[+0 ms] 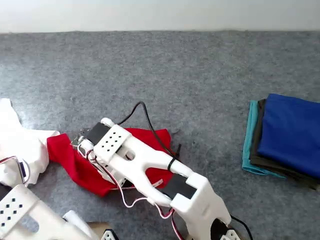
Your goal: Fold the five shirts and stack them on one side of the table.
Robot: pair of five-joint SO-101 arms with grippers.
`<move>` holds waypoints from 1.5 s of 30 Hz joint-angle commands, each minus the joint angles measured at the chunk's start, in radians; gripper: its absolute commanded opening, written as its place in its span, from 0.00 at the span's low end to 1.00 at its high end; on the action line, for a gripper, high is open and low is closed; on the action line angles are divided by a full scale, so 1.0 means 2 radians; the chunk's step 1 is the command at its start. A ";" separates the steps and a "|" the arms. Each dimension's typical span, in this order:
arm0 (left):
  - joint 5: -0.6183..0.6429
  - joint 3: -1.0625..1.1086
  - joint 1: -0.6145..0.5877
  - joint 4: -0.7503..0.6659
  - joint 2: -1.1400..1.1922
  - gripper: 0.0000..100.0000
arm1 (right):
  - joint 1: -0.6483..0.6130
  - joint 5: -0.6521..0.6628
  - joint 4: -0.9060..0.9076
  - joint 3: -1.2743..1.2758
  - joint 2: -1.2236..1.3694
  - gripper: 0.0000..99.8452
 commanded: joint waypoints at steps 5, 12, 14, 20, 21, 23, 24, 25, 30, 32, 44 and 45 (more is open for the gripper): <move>0.002 -0.013 -0.001 -0.003 -0.002 0.17 | 0.024 0.005 0.016 -0.013 -0.032 0.25; 0.002 -0.013 -0.001 -0.003 -0.002 0.17 | 0.057 0.006 0.018 -0.013 0.007 0.24; 0.002 -0.013 -0.001 -0.003 -0.002 0.17 | 0.060 0.006 0.018 -0.014 0.009 0.19; 0.002 -0.012 -0.001 -0.003 -0.002 0.16 | 0.063 0.006 0.018 -0.015 -0.002 0.09; 0.002 -0.012 -0.001 -0.003 -0.002 0.16 | 0.066 0.006 0.018 -0.015 -0.005 0.09; 0.002 -0.012 -0.001 -0.003 -0.002 0.16 | 0.071 0.006 0.018 -0.015 -0.010 0.09; 0.002 -0.012 -0.001 -0.003 -0.002 0.16 | 0.076 0.007 0.018 -0.015 -0.010 0.09; 0.002 -0.012 -0.001 -0.004 -0.002 0.16 | 0.081 0.011 0.018 -0.015 -0.010 0.08; 0.002 -0.012 -0.001 -0.005 -0.002 0.16 | 0.109 0.030 0.018 -0.015 -0.012 0.01; 0.002 -0.007 -0.001 -0.006 -0.002 0.16 | 0.122 0.047 0.019 -0.015 -0.014 0.01; 0.004 0.003 0.035 0.006 -0.005 0.16 | 0.214 0.109 0.023 -0.005 -0.173 0.01; 0.004 -0.002 0.048 0.012 -0.005 0.16 | 0.230 0.113 0.023 -0.002 -0.190 0.01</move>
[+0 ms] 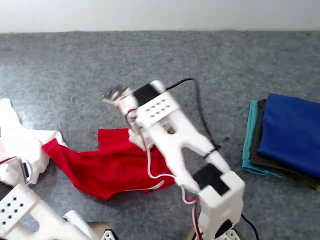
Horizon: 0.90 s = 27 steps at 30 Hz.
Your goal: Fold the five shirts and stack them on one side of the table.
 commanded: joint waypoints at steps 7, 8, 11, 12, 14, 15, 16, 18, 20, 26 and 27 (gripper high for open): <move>0.062 -0.030 0.140 0.021 -0.002 0.17 | 0.160 0.061 0.021 0.034 -0.181 0.01; 0.067 -0.028 0.157 0.020 -0.001 0.17 | 0.172 0.071 0.021 0.042 -0.195 0.01; 0.084 -0.027 0.206 0.018 0.000 0.17 | 0.206 0.104 0.021 0.074 -0.234 0.01; 0.087 -0.027 0.222 0.018 0.000 0.17 | 0.217 0.113 0.021 0.086 -0.246 0.01; 0.089 -0.026 0.253 0.017 0.000 0.17 | 0.240 0.132 0.021 0.117 -0.268 0.01; 0.089 -0.026 0.269 0.017 0.001 0.17 | 0.250 0.141 0.021 0.135 -0.280 0.01; 0.093 -0.026 0.280 0.017 0.005 0.17 | 0.260 0.150 0.021 0.156 -0.290 0.01; 0.100 -0.030 0.295 0.007 0.032 0.17 | 0.272 0.166 0.020 0.198 -0.315 0.01; 0.100 -0.044 0.300 -0.002 0.081 0.17 | 0.275 0.173 0.020 0.236 -0.339 0.01; 0.103 -0.174 0.302 0.009 0.281 0.20 | 0.272 0.171 0.019 0.292 -0.367 0.01; 0.102 -0.201 0.306 0.018 0.315 0.20 | 0.272 0.170 0.019 0.295 -0.367 0.01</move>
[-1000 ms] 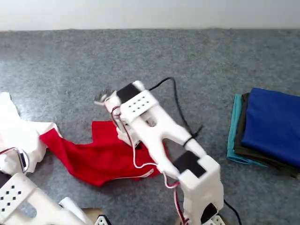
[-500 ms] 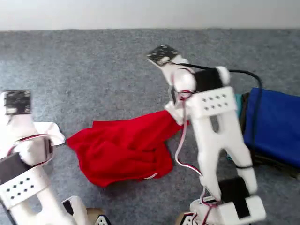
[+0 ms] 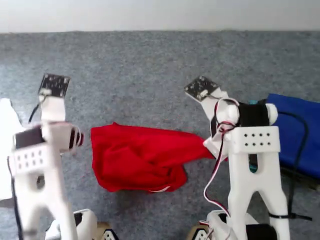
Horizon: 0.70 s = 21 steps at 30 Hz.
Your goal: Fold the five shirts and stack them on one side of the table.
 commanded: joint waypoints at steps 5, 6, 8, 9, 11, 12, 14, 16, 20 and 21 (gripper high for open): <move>0.002 -0.224 0.054 0.103 0.254 0.25 | 0.005 0.001 0.007 0.009 -0.016 0.01; 0.002 -0.253 0.063 0.118 0.286 0.26 | 0.005 0.001 0.005 0.009 -0.016 0.01; 0.002 -0.310 0.071 0.140 0.348 0.26 | 0.005 0.001 0.004 0.009 -0.016 0.01; 0.003 -0.337 0.072 0.147 0.376 0.26 | 0.005 0.001 0.004 0.009 -0.016 0.01; 0.003 -0.394 0.069 0.158 0.428 0.26 | 0.005 0.001 0.006 0.009 -0.016 0.01; 0.003 -0.422 0.064 0.163 0.452 0.26 | 0.005 0.002 0.007 0.009 -0.016 0.01; 0.003 -0.478 0.057 0.176 0.495 0.26 | 0.007 0.002 0.007 0.009 -0.017 0.01; 0.003 -0.525 0.053 0.184 0.532 0.26 | 0.007 0.002 0.007 0.009 -0.017 0.01; 0.002 -0.583 0.053 0.184 0.588 0.26 | 0.007 0.002 0.007 0.009 -0.017 0.01; 0.001 -0.593 0.054 0.184 0.601 0.26 | 0.007 0.002 0.007 0.009 -0.017 0.01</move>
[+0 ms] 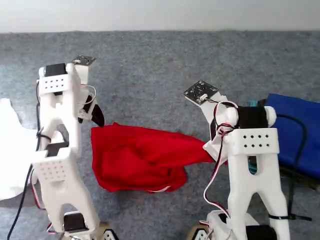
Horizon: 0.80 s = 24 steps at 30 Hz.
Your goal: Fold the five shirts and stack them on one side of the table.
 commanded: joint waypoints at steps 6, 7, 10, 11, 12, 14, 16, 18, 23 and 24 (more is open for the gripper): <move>-0.002 -0.072 -0.003 0.012 0.080 0.26 | 0.008 0.002 0.007 -0.002 -0.014 0.01; -0.002 -0.072 -0.003 0.012 0.086 0.26 | 0.008 0.002 0.007 -0.002 -0.014 0.01; -0.002 -0.072 -0.003 0.012 0.091 0.23 | 0.008 0.002 0.007 -0.002 -0.014 0.01; -0.002 -0.072 -0.003 0.012 0.088 0.22 | 0.008 0.002 0.007 -0.002 -0.014 0.01; -0.002 -0.072 -0.002 0.012 0.084 0.22 | 0.008 0.002 0.007 -0.002 -0.014 0.01; -0.002 -0.072 -0.002 0.012 0.070 0.22 | 0.008 0.002 0.007 -0.002 -0.014 0.01; 0.000 -0.072 -0.002 0.012 0.048 0.22 | 0.008 0.002 0.005 -0.002 -0.014 0.01; 0.001 -0.064 -0.002 0.012 0.021 0.22 | 0.008 0.002 0.005 -0.002 -0.014 0.01; -0.002 0.010 0.005 0.012 -0.038 0.22 | 0.008 0.002 0.004 -0.002 -0.013 0.01; -0.003 0.026 0.005 0.012 -0.045 0.22 | 0.008 0.002 0.004 -0.002 -0.013 0.01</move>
